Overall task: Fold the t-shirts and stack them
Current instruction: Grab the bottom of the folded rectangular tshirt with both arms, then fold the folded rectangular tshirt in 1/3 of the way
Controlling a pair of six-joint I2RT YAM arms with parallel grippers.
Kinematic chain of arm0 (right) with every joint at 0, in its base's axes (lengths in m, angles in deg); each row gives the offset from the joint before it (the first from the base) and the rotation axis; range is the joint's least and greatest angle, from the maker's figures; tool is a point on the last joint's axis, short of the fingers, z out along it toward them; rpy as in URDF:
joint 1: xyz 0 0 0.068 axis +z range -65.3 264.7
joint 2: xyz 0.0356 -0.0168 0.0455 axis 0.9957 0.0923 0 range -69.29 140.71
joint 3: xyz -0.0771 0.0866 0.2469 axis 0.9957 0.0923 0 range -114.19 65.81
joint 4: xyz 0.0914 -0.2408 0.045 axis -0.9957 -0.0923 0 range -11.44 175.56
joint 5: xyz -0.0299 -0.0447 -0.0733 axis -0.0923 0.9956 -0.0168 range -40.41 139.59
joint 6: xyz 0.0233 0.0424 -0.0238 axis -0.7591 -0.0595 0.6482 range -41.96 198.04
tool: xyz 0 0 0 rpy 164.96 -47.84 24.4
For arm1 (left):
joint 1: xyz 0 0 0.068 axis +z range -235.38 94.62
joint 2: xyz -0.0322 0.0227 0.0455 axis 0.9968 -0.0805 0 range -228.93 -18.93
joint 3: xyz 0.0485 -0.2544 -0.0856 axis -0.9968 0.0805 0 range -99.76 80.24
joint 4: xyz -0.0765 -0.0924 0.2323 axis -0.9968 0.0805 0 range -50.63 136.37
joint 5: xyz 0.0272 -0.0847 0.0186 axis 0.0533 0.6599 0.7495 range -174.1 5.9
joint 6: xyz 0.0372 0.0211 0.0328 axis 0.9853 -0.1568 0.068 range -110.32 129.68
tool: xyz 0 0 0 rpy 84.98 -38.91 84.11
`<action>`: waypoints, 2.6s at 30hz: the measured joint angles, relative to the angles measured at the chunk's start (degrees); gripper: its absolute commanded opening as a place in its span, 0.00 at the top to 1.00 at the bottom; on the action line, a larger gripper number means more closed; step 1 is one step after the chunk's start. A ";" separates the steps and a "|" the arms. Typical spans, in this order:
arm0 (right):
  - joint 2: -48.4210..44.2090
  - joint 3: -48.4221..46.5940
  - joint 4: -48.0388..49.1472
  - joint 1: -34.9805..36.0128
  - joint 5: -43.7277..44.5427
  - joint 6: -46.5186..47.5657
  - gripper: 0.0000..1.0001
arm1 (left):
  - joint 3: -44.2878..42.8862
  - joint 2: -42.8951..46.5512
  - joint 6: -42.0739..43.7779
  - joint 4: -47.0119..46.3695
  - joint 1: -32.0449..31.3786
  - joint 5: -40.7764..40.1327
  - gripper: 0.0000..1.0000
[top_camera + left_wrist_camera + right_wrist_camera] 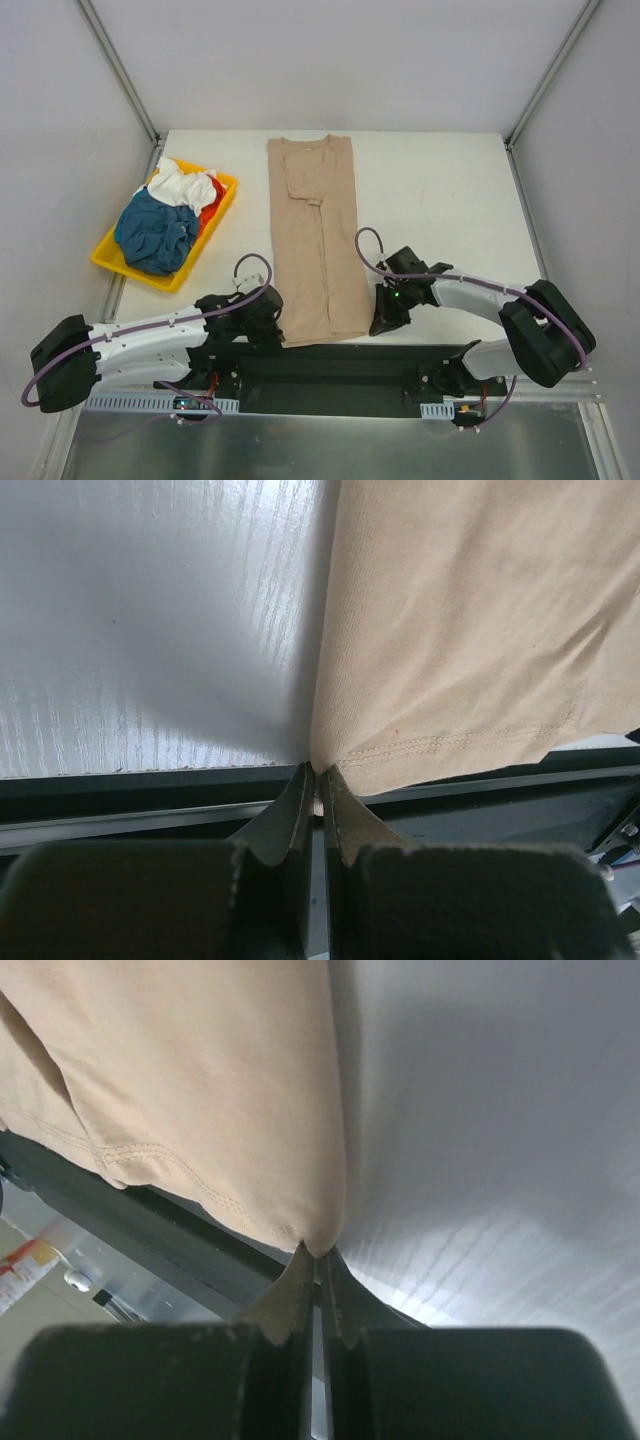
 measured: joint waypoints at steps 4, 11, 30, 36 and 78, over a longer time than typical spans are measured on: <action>-0.85 1.38 2.73 3.74 -0.68 -0.61 0.99 | 0.39 1.42 0.07 0.66 0.02 1.64 1.00; -8.09 3.89 2.80 11.98 -0.11 -2.29 0.99 | 0.94 6.16 0.39 3.85 0.00 4.83 1.00; -5.75 -19.85 -6.54 9.70 16.68 3.80 0.99 | -19.19 4.07 12.26 10.16 7.85 -12.94 0.99; 0.96 -28.92 -7.89 5.95 17.99 6.99 0.99 | -25.14 -6.03 21.09 8.22 18.32 -11.15 1.00; 38.03 -63.36 -11.43 -13.14 5.75 9.51 0.90 | -59.65 -51.12 42.05 0.26 40.65 8.41 0.96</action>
